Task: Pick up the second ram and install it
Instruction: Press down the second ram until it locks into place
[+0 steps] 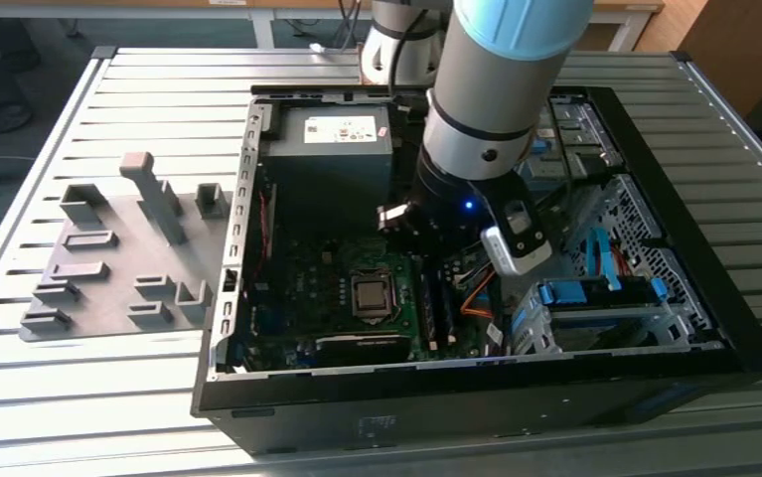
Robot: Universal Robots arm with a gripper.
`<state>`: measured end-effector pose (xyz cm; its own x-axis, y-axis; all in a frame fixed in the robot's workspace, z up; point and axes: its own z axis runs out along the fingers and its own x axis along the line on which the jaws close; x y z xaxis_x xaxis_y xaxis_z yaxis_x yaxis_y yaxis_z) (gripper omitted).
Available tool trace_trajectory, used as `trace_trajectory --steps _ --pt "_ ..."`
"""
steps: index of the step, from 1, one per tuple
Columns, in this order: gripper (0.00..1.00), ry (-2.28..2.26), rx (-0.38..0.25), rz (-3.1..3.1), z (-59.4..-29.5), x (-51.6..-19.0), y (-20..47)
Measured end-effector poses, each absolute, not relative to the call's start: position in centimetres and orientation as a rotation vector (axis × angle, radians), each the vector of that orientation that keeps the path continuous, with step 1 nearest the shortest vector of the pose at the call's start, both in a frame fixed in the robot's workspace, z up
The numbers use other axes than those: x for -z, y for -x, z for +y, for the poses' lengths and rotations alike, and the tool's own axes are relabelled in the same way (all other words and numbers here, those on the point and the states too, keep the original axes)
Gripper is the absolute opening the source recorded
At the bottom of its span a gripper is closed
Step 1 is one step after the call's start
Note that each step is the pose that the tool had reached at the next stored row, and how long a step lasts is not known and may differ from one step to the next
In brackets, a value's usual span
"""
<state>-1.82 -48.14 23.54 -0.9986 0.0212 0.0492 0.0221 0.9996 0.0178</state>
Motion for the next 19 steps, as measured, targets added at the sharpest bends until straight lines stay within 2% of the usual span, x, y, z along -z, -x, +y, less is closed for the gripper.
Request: trace_trajectory --steps 3,4,6,19 --pt "0.20 0.034 0.029 -3.092 -48.1 -23.6 1.8" --pt "0.13 0.033 0.029 -3.092 -48.1 -23.6 1.8" --pt "0.11 0.034 0.029 -3.092 -48.1 -23.6 1.8" --pt "0.11 0.044 0.029 -3.092 -48.1 -22.4 1.8"
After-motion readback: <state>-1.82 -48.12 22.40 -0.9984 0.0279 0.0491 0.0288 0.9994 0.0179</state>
